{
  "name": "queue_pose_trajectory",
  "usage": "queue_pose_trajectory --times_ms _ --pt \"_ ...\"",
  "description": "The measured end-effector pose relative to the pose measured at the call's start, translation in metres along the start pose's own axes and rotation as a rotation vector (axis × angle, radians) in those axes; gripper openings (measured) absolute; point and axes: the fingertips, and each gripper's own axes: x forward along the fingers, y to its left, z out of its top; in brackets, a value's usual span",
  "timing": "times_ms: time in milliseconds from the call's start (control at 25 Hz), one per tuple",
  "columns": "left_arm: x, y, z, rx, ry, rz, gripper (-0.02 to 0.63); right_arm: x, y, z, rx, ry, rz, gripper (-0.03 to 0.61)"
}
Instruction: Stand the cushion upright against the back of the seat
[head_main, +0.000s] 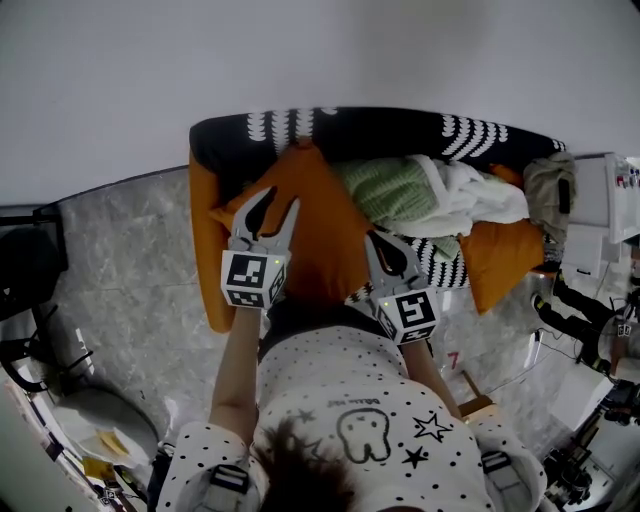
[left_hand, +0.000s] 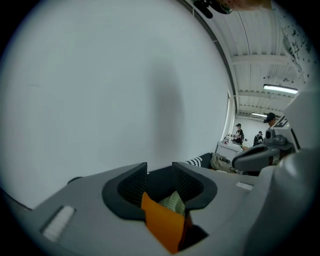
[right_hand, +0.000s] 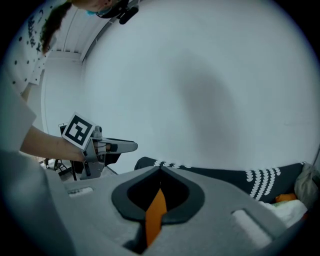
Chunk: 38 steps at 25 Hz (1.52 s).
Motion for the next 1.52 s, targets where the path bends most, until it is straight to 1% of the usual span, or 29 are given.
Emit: queue_pose_trajectory --times_ms 120,240,360,560,760,880,1040,1200,1320,1440,1520 --pt "0.014 0.012 -0.016 -0.012 0.030 0.010 0.166 0.004 -0.002 -0.001 0.009 0.015 -0.003 -0.002" --pt "0.041 0.024 -0.034 -0.020 0.050 0.018 0.164 0.015 -0.014 -0.009 0.030 0.039 -0.012 -0.002" --pt "0.062 0.032 -0.042 -0.017 0.044 0.006 0.187 0.024 -0.021 -0.020 0.047 0.062 -0.013 -0.002" --pt "0.079 0.044 -0.056 -0.002 0.064 0.008 0.189 0.031 -0.018 -0.025 0.060 0.081 -0.005 -0.002" --pt "0.096 0.055 -0.073 -0.022 0.104 0.010 0.204 0.041 -0.011 -0.033 0.072 0.109 0.023 -0.002" --pt "0.109 0.057 -0.082 -0.019 0.126 0.002 0.208 0.046 -0.011 -0.036 0.078 0.122 0.033 -0.002" --pt "0.127 0.061 -0.100 -0.025 0.166 0.003 0.209 0.050 -0.016 -0.039 0.086 0.135 0.027 -0.002" --pt "0.144 0.063 -0.125 -0.036 0.221 0.011 0.212 0.055 -0.022 -0.044 0.097 0.149 0.015 -0.002" --pt "0.152 0.071 -0.144 -0.042 0.267 0.032 0.218 0.060 -0.022 -0.043 0.100 0.150 0.013 -0.002" --pt "0.157 0.083 -0.158 -0.021 0.312 0.048 0.227 0.064 -0.019 -0.045 0.107 0.164 0.017 -0.002" --pt "0.162 0.089 -0.168 -0.001 0.350 0.042 0.230 0.067 -0.019 -0.048 0.119 0.175 0.018 -0.002"
